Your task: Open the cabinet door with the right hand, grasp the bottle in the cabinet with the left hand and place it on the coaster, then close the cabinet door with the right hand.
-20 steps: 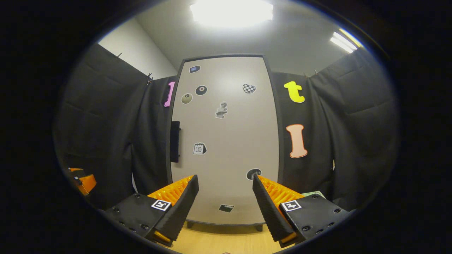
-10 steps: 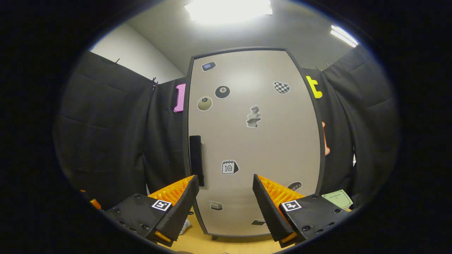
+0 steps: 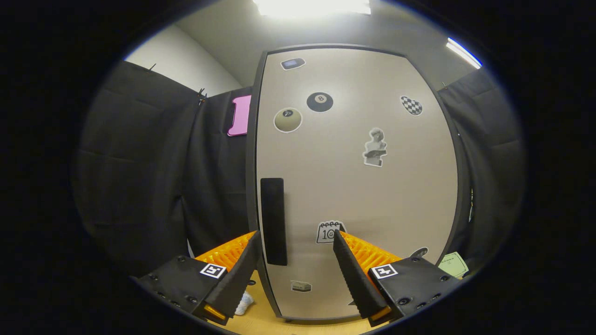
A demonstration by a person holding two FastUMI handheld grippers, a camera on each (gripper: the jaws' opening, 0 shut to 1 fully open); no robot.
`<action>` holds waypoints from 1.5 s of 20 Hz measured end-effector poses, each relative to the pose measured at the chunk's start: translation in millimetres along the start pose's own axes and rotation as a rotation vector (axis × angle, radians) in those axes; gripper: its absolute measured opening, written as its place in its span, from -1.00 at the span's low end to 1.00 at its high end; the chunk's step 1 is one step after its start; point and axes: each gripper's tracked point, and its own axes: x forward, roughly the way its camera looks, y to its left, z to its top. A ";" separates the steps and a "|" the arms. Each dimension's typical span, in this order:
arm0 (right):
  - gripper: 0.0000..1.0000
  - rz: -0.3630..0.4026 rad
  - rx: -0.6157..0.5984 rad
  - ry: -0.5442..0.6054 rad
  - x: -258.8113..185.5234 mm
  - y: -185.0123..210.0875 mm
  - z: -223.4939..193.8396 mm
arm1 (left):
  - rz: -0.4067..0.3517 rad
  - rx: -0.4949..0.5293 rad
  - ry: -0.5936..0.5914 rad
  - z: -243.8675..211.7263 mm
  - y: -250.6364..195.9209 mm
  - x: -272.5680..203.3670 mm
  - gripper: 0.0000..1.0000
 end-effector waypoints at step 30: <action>-0.67 0.183 0.050 0.179 36.5 22.8 -6.7 | -0.112 0.000 0.009 5.3 -51.3 19.3 0.58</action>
